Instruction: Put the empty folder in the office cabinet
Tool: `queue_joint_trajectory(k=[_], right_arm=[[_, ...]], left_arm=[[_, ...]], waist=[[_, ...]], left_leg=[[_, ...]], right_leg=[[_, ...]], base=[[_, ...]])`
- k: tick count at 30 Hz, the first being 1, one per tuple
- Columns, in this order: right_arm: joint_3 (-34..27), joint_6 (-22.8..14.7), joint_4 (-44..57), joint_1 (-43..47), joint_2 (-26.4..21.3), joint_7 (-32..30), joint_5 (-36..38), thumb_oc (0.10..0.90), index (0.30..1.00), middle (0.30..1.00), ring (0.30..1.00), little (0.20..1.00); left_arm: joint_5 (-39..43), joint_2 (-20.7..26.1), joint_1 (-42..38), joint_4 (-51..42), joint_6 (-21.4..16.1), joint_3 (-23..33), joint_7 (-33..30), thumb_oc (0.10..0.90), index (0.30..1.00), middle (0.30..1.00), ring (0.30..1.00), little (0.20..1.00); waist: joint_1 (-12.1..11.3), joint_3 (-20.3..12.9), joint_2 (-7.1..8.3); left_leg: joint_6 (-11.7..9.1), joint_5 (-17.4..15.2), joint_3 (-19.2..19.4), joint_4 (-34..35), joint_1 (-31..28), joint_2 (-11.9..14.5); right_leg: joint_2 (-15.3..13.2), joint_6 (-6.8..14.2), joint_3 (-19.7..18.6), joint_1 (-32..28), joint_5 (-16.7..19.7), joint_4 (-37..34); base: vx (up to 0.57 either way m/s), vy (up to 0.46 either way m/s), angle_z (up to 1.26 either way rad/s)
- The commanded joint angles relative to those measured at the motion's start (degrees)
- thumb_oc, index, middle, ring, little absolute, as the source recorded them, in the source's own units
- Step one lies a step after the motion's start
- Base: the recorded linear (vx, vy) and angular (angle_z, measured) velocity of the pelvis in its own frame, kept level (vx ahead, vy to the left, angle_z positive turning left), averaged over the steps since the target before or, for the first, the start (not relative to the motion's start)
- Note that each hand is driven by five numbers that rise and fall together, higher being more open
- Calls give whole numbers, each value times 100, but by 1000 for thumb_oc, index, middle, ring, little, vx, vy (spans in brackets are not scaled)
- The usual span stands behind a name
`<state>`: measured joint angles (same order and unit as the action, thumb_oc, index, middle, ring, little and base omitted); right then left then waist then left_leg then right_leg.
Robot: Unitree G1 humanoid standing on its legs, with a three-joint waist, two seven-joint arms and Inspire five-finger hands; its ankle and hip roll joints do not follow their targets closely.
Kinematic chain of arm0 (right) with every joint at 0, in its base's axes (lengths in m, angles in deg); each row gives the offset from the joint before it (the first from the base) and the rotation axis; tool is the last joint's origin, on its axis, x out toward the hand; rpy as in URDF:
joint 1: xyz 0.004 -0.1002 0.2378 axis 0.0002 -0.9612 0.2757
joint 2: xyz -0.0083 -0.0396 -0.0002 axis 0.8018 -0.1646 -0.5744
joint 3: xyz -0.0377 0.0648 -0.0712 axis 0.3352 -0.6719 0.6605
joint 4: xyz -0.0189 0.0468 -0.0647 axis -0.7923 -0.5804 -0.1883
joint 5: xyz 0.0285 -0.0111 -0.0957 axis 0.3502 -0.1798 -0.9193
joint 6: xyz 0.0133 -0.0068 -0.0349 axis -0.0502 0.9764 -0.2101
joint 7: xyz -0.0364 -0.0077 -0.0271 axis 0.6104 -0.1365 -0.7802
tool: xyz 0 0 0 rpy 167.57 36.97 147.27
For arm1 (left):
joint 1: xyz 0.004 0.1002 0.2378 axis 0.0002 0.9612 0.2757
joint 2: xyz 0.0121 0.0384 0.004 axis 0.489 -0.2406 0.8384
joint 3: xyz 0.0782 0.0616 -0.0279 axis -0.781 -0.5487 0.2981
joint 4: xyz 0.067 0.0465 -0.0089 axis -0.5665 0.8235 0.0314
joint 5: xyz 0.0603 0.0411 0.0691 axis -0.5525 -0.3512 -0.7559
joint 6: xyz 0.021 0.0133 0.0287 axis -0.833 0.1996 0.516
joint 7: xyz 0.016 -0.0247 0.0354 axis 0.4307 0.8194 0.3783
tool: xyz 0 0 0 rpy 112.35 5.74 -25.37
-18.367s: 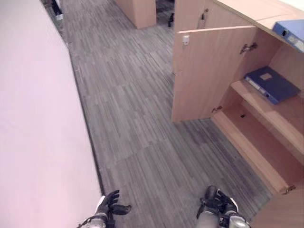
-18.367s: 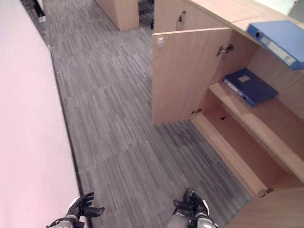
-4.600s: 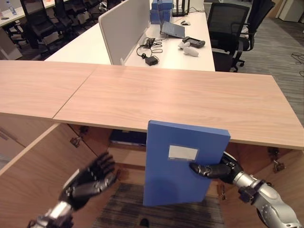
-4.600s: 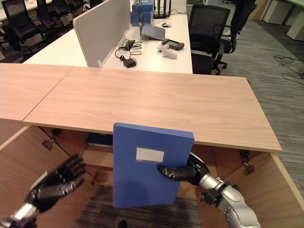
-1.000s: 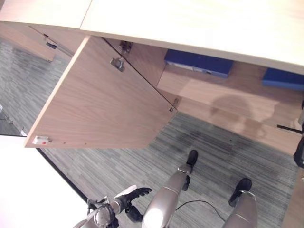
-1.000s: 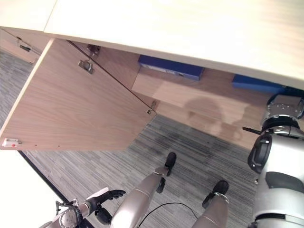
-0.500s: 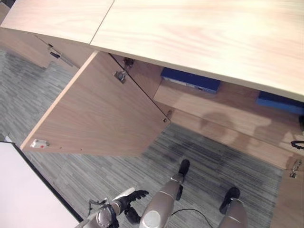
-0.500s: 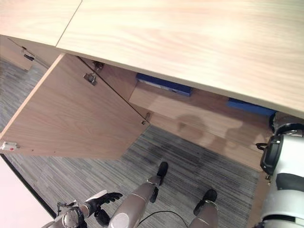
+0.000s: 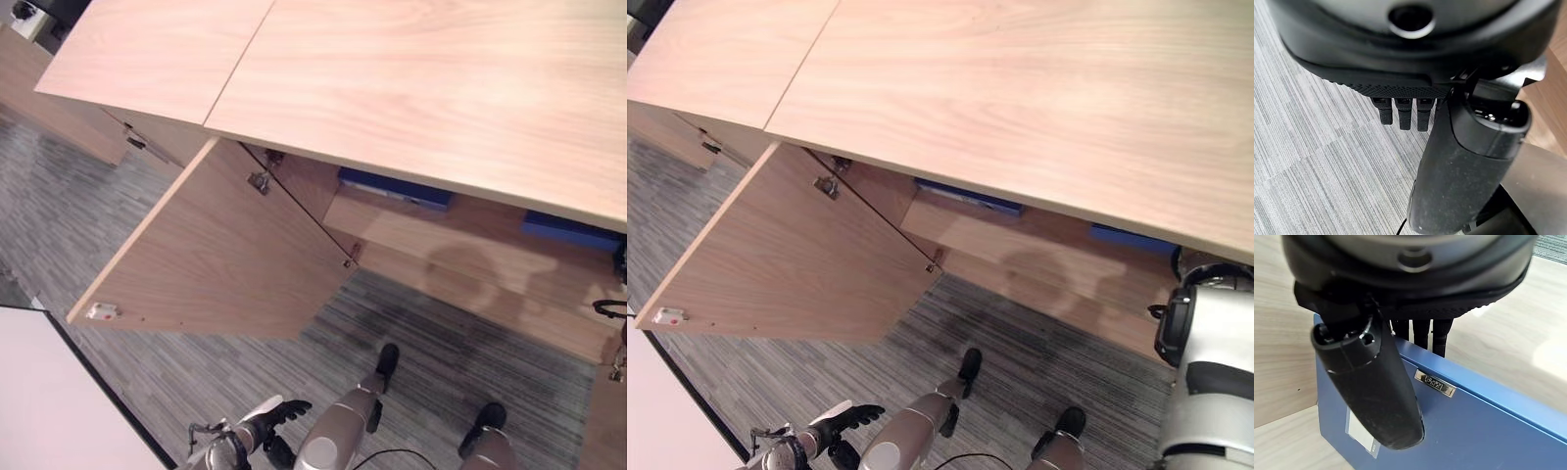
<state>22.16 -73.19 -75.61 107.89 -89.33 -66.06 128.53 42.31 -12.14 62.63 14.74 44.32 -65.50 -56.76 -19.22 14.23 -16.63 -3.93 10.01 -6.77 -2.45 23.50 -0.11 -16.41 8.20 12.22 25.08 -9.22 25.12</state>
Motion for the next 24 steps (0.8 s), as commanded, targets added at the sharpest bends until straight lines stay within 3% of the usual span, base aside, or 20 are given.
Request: queue_joint_trajectory(k=[1, 10, 15, 24], right_arm=[[-214, -127, 484, -157, -306, 158, 195, 800, 900, 900, 900, 900], [-602, -985, 1273, -632, 997, 368, 890, 800, 900, 900, 900, 900], [-680, -1313, 1663, -908, 1602, 344, 907, 800, 900, 900, 900, 900], [-657, -1655, 2081, -1121, 2235, 246, 812, 800, 900, 900, 900, 900]], left_arm=[[201, 50, -137, 116, -34, 43, -8, 800, 900, 900, 900, 900], [405, -188, -376, 165, 15, 136, -44, 800, 900, 900, 900, 900], [463, -382, -488, 322, 43, 130, -153, 800, 900, 900, 900, 900], [558, -650, -698, 648, 104, 105, -350, 800, 900, 900, 900, 900]], waist=[[-196, 215, -6], [-103, 251, 61], [1, 263, 85], [205, 316, 123]], left_leg=[[-298, -841, 21, -131, -146, 189], [-311, -714, 45, 159, -286, 304], [-341, -575, 14, 467, -422, 325], [-348, -466, 16, 673, -531, 332]], right_leg=[[213, 204, 147, -783, -445, -445], [329, 184, 96, -867, -330, -652], [354, 176, 122, -935, -253, -839], [396, 142, 149, -988, -206, -935]], base=[[0, 0, 0], [-23, -4, -6], [-1, 8, -7], [-8, 8, -1]])
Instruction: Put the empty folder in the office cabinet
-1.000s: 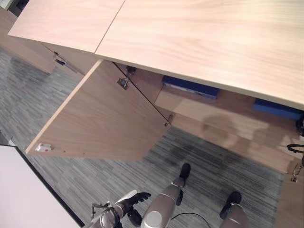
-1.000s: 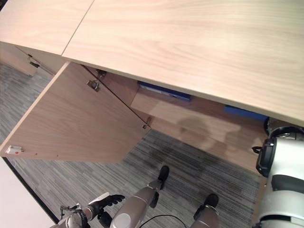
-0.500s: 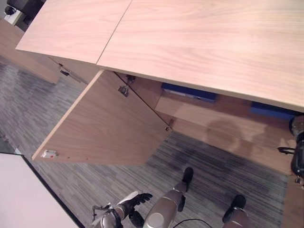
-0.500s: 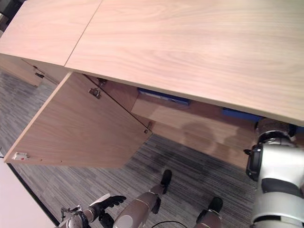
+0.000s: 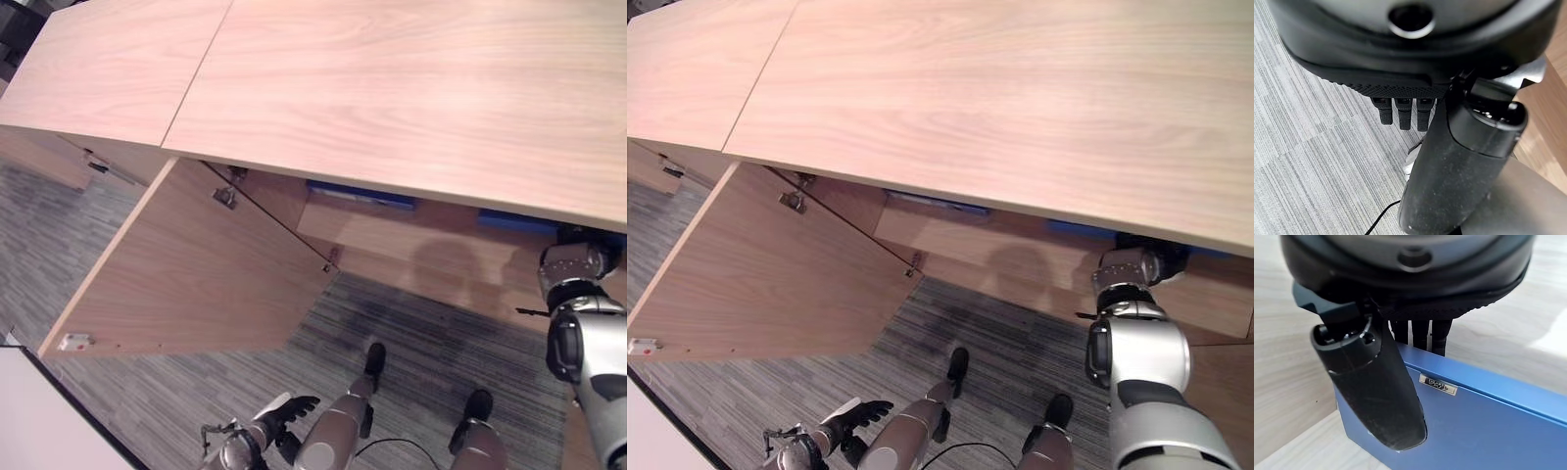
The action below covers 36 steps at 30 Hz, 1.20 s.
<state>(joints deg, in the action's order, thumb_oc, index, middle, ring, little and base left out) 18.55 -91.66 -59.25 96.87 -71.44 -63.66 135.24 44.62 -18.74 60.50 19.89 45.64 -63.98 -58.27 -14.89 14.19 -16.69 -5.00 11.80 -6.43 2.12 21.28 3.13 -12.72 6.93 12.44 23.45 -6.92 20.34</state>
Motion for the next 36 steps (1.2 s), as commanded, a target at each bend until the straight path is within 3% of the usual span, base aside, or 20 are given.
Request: queue_joint_trajectory(k=[1, 5, 11, 13, 15, 21, 24, 28, 35, 36], right_arm=[[-286, 130, 532, -44, 498, -7, 111, 800, 900, 900, 900, 900], [-273, 102, 596, -28, 500, -32, 38, 800, 900, 900, 900, 900], [-222, 212, 380, 318, 35, -20, -14, 800, 900, 900, 900, 900], [-115, 368, 88, 656, -527, -4, -51, 800, 900, 900, 900, 900], [-84, 406, 12, 760, -672, 15, -39, 800, 900, 900, 900, 900], [232, 687, -277, 1333, -2024, 78, -99, 800, 900, 900, 900, 900], [294, 842, -363, 1341, -2292, 113, -208, 800, 900, 900, 900, 900], [264, 887, -455, 1212, -2344, 149, -196, 800, 900, 900, 900, 900], [-431, 1066, -820, 276, -1849, 64, -42, 800, 900, 900, 900, 900], [-647, 1024, -813, 9, -1637, -8, 57, 800, 900, 900, 900, 900]], left_arm=[[347, -17, -521, 173, -26, -43, -245, 800, 900, 900, 900, 900], [419, -50, -544, 226, -24, -20, -290, 800, 900, 900, 900, 900], [391, -12, -572, 314, -37, -89, -293, 800, 900, 900, 900, 900], [305, 81, -500, 324, -63, -149, -246, 800, 900, 900, 900, 900], [286, 91, -498, 311, -68, -164, -235, 800, 900, 900, 900, 900], [36, 412, -61, 97, -149, -282, 23, 800, 900, 900, 900, 900], [-63, 474, 66, -26, -172, -342, 169, 800, 900, 900, 900, 900], [-86, 525, 100, -160, -183, -355, 238, 800, 900, 900, 900, 900], [-196, 433, -25, -169, -109, -386, 349, 800, 900, 900, 900, 900], [-210, 376, -61, -107, -70, -357, 341, 800, 900, 900, 900, 900]], waist=[[-204, 331, 150], [-178, 333, 177], [-176, 320, 219], [-230, 261, 223], [-255, 249, 187], [-494, 49, 151], [-561, -12, 115], [-601, -44, 96], [-610, -225, 317], [-617, -257, 406]], left_leg=[[-245, -641, -13, 220, -301, 15], [-247, -642, -12, 227, -302, 22], [-265, -642, -33, 243, -302, -11], [-285, -670, -44, 241, -325, -32], [-276, -602, -57, 254, -297, -25], [-320, -648, -122, 245, -392, -88], [-322, -641, -160, 248, -414, -95], [-319, -588, -190, 254, -419, -84], [-318, -608, -287, 259, -499, -67], [-309, -621, -316, 257, -523, -71]], right_leg=[[19, 271, 129, -827, -418, -466], [20, 273, 123, -828, -406, -483], [-16, 304, 145, -830, -382, -502], [-69, 319, 188, -867, -423, -495], [-57, 322, 199, -856, -339, -535], [-166, 365, 322, -1034, -411, -547], [-179, 377, 373, -1130, -408, -603], [-165, 383, 408, -1172, -347, -645], [-63, 356, 550, -1489, -259, -966], [-42, 354, 588, -1572, -242, -1060]], base=[[-29, 14, 4], [-8, 4, 0], [0, 0, 0], [-19, 17, 6], [-37, 20, 7], [11, 6, 10], [-10, 8, 16], [-6, 2, 4], [28, -19, 10], [44, -13, 7]])
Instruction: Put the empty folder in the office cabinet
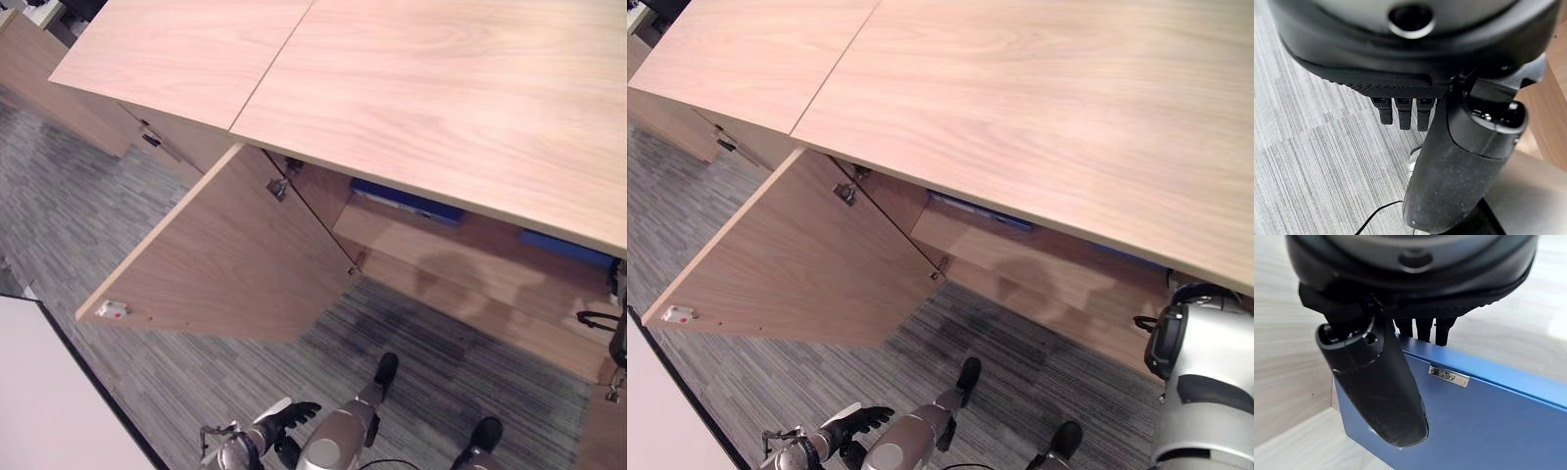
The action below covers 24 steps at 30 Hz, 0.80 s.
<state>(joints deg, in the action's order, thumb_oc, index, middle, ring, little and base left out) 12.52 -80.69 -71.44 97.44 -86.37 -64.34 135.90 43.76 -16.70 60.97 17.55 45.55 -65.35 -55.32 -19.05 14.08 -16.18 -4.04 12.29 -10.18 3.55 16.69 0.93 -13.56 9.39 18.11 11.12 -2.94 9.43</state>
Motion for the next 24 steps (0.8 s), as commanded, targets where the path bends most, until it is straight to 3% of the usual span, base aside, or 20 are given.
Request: queue_joint_trajectory(k=[1, 10, 17, 21, 23, 24], right_arm=[[-95, -73, 417, -139, -66, 36, -11, 800, 900, 900, 900, 900], [-237, -273, 705, -530, 519, 103, 75, 800, 900, 900, 900, 900], [-272, -755, 1373, -874, 1523, 248, 265, 800, 900, 900, 900, 900], [-29, -1167, 2400, -1229, 2446, 221, 87, 800, 900, 900, 900, 900], [387, -1478, 4074, -1939, 3167, 119, -398, 800, 900, 900, 900, 900], [525, -1543, 4601, -2230, 3306, 150, -545, 800, 900, 900, 900, 900]], left_arm=[[-131, 149, -112, 163, -58, -208, 35, 800, 900, 900, 900, 900], [-153, 0, -33, 403, -57, -81, -16, 800, 900, 900, 900, 900], [-45, -231, -71, 693, 32, 146, -98, 800, 900, 900, 900, 900], [87, -439, -103, 860, 139, 371, -227, 800, 900, 900, 900, 900], [136, -626, -21, 937, 243, 539, -316, 800, 900, 900, 900, 900], [142, -674, -21, 968, 280, 607, -338, 800, 900, 900, 900, 900]], waist=[[-195, -253, 383], [-146, -352, 565], [48, -370, 869], [254, -397, 1075], [479, -437, 1229], [549, -452, 1273]], left_leg=[[-400, -675, 52, 116, -73, 146], [-370, -756, 140, 112, -165, 144], [-323, -845, 329, 97, -320, 242], [-293, -900, 445, 96, -468, 292], [-265, -947, 575, 100, -622, 329], [-261, -963, 610, 105, -664, 337]], right_leg=[[44, 105, 26, -363, -627, -5], [84, 118, -27, -564, -470, -377], [179, 95, -254, -650, -372, -507], [233, 75, -408, -700, -312, -553], [254, 62, -522, -738, -233, -598], [259, 61, -542, -753, -213, -609]], base=[[49, -3, 7], [20, 13, -2], [44, 13, -15], [57, 23, -25], [68, 33, -41], [68, 26, -47]])
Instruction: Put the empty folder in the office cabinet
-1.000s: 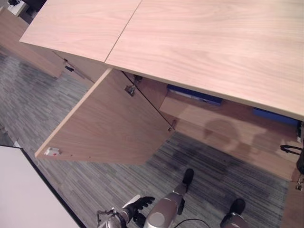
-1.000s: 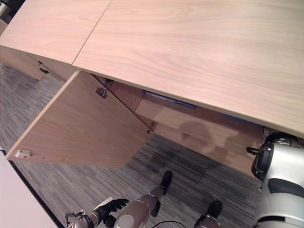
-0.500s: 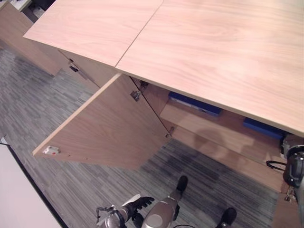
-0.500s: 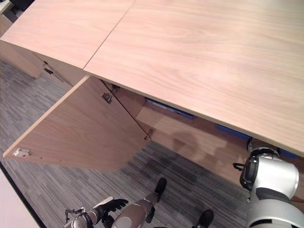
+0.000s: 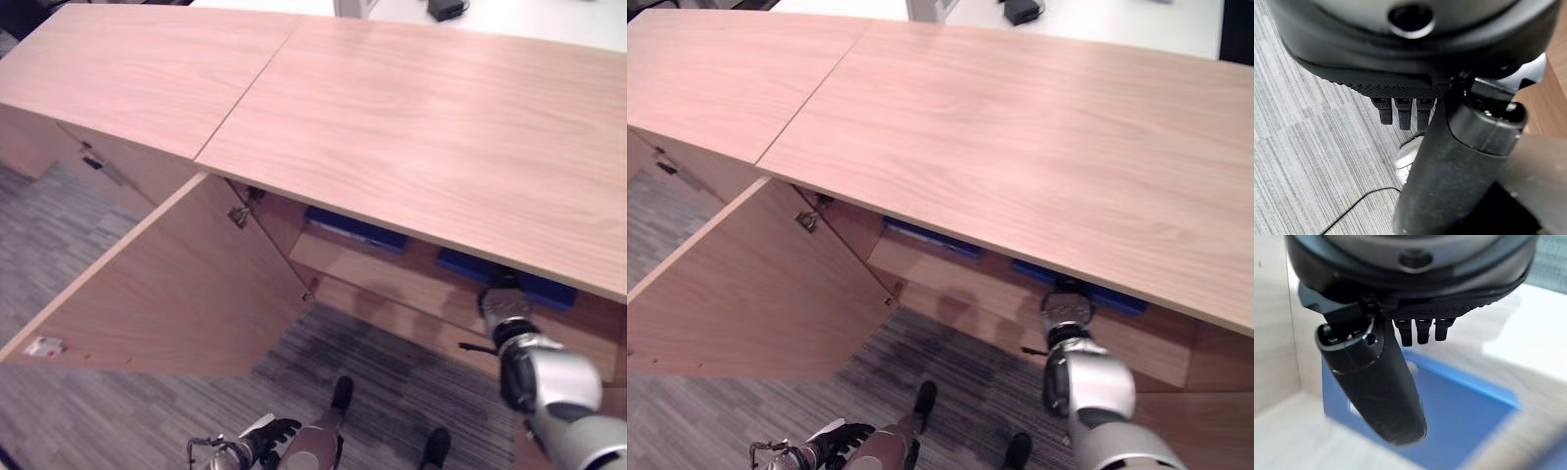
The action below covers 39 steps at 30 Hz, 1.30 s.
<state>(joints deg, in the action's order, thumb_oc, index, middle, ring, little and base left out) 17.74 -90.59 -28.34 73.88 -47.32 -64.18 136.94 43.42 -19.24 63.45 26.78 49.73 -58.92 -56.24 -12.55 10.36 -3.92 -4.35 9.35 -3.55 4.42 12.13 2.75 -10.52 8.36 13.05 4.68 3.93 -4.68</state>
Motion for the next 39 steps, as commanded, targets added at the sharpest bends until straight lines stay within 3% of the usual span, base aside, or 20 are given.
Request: queue_joint_trajectory(k=[1, 6, 11, 15, 16, 17, 19, 22, 26, 33, 39], right_arm=[[135, -582, 834, -218, -471, 124, -829, 800, 900, 900, 900, 900], [602, -525, 2303, -1480, -185, 223, -1509, 800, 900, 900, 900, 900], [837, -290, 2747, -2138, -185, 509, -1959, 800, 900, 900, 900, 900], [896, -199, 2720, -2181, -213, 646, -2157, 800, 900, 900, 900, 900], [941, -134, 2768, -2360, -281, 795, -2453, 444, 366, 366, 366, 366], [943, -132, 2773, -2367, -280, 794, -2459, 400, 300, 300, 300, 300], [960, -95, 2803, -2611, -462, 980, -2991, 400, 300, 300, 300, 300], [1203, 577, 2925, -3066, -1394, 781, -6239, 400, 300, 300, 300, 300], [1331, 838, 2687, -2861, -1958, 613, -7691, 400, 300, 300, 300, 300], [1788, 1065, 1765, -1820, -2381, 483, -8269, 400, 300, 300, 300, 300], [2250, 1184, 715, -680, -2707, 393, -8352, 400, 300, 300, 300, 300]], left_arm=[[182, -477, -241, 84, -103, 35, -273, 800, 900, 900, 900, 900], [107, -735, -304, 554, -43, 315, -386, 800, 900, 900, 900, 900], [16, -900, -256, 850, -85, 594, -483, 800, 900, 900, 900, 900], [10, -969, -239, 982, -141, 675, -519, 800, 900, 900, 900, 900], [-11, -990, -216, 1046, -168, 745, -531, 800, 900, 900, 900, 900], [-12, -993, -213, 1050, -171, 746, -532, 800, 900, 900, 900, 900], [-41, -995, -217, 1129, -256, 840, -520, 800, 900, 900, 900, 900], [-278, -912, -188, 1075, -454, 1055, -493, 800, 900, 900, 900, 900], [-406, -830, -246, 1075, -552, 1049, -438, 800, 900, 900, 900, 900], [-468, -745, -368, 1075, -618, 786, -453, 800, 900, 900, 900, 900], [-382, -626, -490, 943, -693, 471, -473, 800, 900, 900, 900, 900]], waist=[[-27, -110, 89], [287, -308, 241], [536, -442, 293], [592, -430, 272], [640, -413, 275], [641, -411, 273], [720, -379, 258], [784, -401, 286], [719, -364, 337], [481, -62, 394], [207, 383, 245]], left_leg=[[-225, -686, -19, 21, -258, 160], [-209, -775, 132, 51, -523, 185], [-197, -895, 394, 58, -798, 176], [-188, -926, 555, 58, -896, 193], [-183, -936, 603, 58, -953, 206], [-183, -937, 605, 58, -959, 206], [-181, -948, 618, 58, -1006, 218], [-181, -963, 611, 58, -1050, 258], [-175, -957, 527, 58, -1042, 288], [-179, -854, 355, 44, -832, 312], [-215, -679, 119, -9, -496, 332]], right_leg=[[-46, 166, -60, -131, -878, 785], [-50, 170, -151, -272, -800, 689], [-84, 218, -369, -387, -622, 460], [-102, 239, -515, -389, -544, 369], [-101, 237, -549, -396, -546, 397], [-101, 237, -552, -400, -548, 400], [-104, 247, -584, -413, -570, 449], [-105, 260, -551, -435, -630, 510], [-70, 245, -518, -417, -724, 643], [-49, 224, -417, -234, -793, 818], [-65, 192, -298, 62, -858, 1119]], base=[[46, 15, -27], [77, 16, -12], [69, 23, -23], [17, 20, -31], [20, 13, -29], [21, 11, -27], [19, 12, -16], [56, -21, 3], [9, -27, -1], [-71, -42, 13], [-101, -21, 20]])
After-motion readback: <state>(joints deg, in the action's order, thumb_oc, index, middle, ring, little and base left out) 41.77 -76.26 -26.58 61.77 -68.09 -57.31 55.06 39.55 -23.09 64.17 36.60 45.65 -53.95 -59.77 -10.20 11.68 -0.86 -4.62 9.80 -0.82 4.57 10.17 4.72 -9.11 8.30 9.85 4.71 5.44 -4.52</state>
